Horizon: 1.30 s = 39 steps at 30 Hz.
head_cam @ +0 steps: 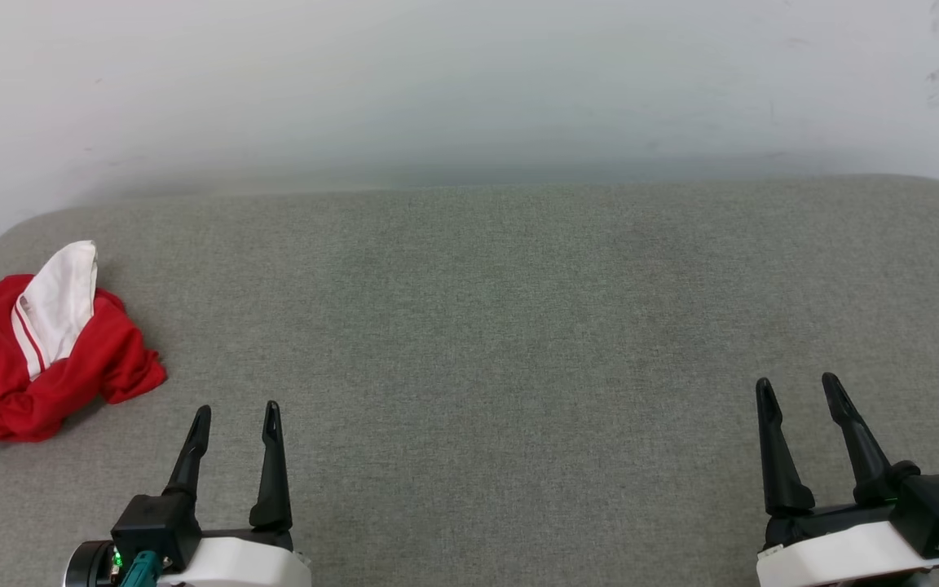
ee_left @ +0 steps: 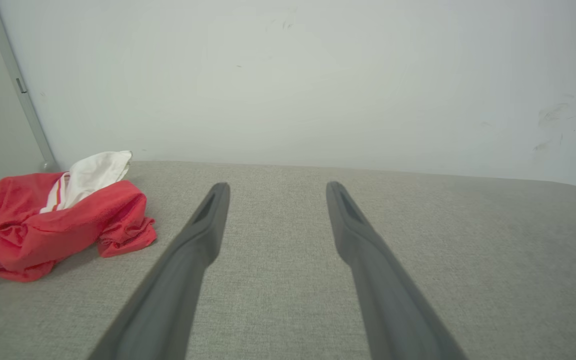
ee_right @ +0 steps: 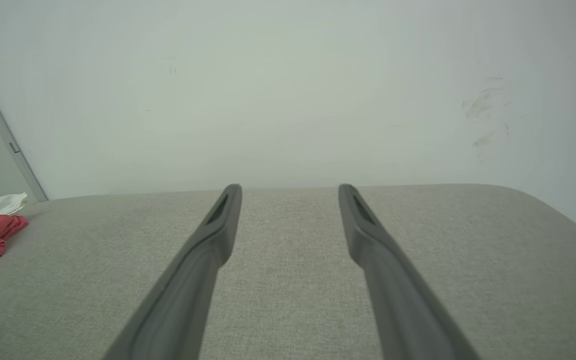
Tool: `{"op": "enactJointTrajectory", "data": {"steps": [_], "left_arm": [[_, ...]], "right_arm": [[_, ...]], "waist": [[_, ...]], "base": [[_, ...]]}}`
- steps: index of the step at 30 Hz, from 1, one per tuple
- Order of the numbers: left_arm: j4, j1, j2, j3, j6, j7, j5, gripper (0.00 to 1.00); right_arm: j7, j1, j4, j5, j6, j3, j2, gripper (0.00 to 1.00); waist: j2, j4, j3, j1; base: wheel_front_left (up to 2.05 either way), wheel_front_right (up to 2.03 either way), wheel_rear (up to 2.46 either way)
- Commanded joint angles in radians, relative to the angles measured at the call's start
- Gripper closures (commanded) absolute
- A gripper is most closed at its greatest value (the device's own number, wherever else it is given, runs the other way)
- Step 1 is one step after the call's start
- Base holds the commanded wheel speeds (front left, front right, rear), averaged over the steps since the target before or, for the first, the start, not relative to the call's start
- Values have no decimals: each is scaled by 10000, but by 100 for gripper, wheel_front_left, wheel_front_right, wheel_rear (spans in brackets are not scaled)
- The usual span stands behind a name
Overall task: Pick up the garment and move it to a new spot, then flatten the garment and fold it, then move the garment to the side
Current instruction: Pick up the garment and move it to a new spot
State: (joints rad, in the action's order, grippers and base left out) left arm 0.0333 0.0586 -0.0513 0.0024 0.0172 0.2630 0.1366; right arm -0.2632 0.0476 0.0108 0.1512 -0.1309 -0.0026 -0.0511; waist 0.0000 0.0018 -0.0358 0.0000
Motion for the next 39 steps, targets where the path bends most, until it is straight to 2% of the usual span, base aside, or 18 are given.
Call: {"op": "enactJointTrajectory", "data": {"steps": [1, 11, 20, 26, 28, 39], "left_arm": [[12, 98, 14, 5, 17, 28, 45, 0], [132, -8, 14, 29, 34, 28, 114, 0], [214, -115, 11, 168, -46, 28, 161, 0], [240, -152, 11, 283, -77, 28, 130, 0], [268, -205, 11, 345, -99, 28, 187, 0], [373, -175, 12, 333, -175, 28, 215, 0]], "right_arm": [[-25, 106, 34, 85, 1, -7, 16, 0], [-25, 92, 108, 272, 3, -58, 16, 0], [-25, 128, 56, 122, 2, 2, 18, 0], [-25, 43, 30, -53, 3, 19, 16, 0], [-25, 83, 28, -124, 3, 59, 18, 0], [-25, 151, 57, -386, 3, 83, 15, 0]], "waist": [[0, -2, 0, 0], [0, 43, -37, 0], [0, 721, -69, 0], [0, 1403, -160, 0], [0, 1944, -194, 0], [0, 3565, -183, 0]], "base": [[0, 0, 0], [0, 0, 0], [0, 0, 0], [0, 0, 0], [0, 0, 0], [0, 0, 0]]}}
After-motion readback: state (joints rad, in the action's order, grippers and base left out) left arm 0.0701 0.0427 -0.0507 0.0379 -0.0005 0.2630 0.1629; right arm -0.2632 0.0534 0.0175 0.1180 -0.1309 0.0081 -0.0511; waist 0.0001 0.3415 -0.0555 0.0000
